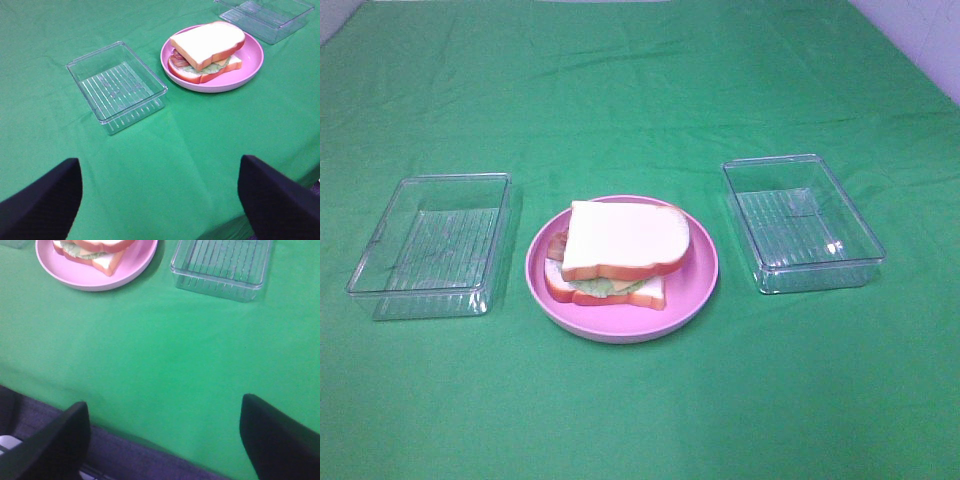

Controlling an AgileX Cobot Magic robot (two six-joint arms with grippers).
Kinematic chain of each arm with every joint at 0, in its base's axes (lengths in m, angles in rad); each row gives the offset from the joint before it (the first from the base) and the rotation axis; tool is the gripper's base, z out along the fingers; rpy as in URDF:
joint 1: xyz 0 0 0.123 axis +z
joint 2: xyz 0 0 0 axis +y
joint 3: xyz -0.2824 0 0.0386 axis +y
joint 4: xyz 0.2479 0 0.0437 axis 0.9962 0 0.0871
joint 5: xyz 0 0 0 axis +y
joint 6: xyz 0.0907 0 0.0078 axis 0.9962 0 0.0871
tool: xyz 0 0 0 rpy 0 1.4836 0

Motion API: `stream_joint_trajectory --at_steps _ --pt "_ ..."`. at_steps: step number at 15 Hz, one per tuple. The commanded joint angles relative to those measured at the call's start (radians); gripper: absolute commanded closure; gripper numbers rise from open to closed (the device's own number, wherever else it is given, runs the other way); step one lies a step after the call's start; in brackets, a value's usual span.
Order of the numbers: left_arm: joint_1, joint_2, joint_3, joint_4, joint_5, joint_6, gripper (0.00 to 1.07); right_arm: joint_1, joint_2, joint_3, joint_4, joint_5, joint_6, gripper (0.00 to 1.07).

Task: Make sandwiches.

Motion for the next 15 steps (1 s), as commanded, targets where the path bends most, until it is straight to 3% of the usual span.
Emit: stream_joint_trajectory --at_steps 1,5,15 --pt "-0.004 -0.021 0.001 -0.013 -0.005 0.003 0.26 -0.003 -0.127 0.010 -0.030 0.043 -0.003 0.31" --pt "-0.004 -0.021 0.001 -0.013 -0.005 0.003 0.26 -0.003 -0.249 0.023 -0.058 0.030 -0.001 0.31" --pt "-0.004 -0.020 0.001 -0.013 -0.005 0.003 0.26 -0.003 -0.256 0.023 -0.056 0.029 0.003 0.31"
